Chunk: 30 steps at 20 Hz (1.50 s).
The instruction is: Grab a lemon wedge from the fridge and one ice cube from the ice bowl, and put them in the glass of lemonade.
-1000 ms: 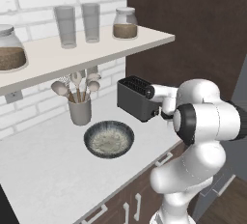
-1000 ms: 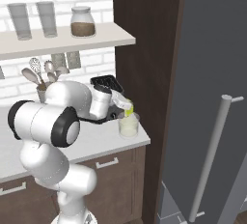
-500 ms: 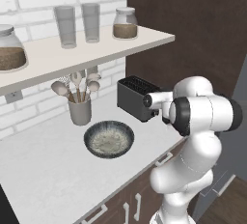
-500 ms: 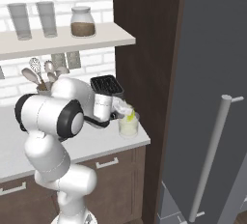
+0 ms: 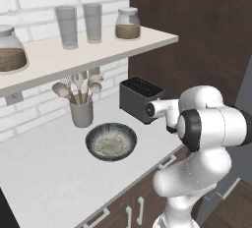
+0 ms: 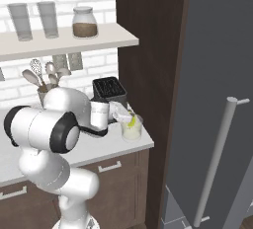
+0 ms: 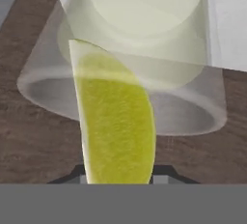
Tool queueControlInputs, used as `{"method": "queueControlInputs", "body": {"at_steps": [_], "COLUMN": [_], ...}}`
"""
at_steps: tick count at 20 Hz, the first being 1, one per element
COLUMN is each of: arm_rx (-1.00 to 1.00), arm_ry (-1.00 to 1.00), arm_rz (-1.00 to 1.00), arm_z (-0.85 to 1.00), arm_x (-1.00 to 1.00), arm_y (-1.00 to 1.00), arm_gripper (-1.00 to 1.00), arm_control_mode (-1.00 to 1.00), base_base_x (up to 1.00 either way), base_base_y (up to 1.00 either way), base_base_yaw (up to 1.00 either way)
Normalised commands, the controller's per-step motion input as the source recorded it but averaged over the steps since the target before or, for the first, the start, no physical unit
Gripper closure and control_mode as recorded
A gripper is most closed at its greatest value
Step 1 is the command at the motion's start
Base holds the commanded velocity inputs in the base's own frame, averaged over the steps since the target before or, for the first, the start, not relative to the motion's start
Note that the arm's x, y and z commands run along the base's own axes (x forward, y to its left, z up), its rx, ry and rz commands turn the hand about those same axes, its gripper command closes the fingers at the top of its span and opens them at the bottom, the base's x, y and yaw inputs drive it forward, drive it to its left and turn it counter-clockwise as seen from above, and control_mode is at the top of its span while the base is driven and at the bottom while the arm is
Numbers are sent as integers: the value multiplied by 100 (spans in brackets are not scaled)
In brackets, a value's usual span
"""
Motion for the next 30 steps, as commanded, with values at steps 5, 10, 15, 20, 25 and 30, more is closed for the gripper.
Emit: {"method": "queueControlInputs", "body": {"at_steps": [5, 10, 15, 20, 25, 30], "arm_rx": [0, 0, 2, 27, 57, 56], "arm_ry": [-8, 0, 0, -4, -11, -18], "arm_rz": [0, 0, 0, -4, -18, -24], "arm_z": [43, 26, 21, 5, 11, 0], "arm_x": [-54, -8, -25, -30, -14, -17], "arm_y": [0, 16, 41, 68, 57, 63], "arm_gripper": [-100, -100, -100, -100, -100, -100], "arm_control_mode": [-100, -100, -100, -100, -100, -100], "base_base_x": [0, 0, 0, 0, 0, 0], "base_base_y": [0, 0, 0, 0, 0, 0], "base_base_yaw": [0, 0, 0, 0, 0, 0]}}
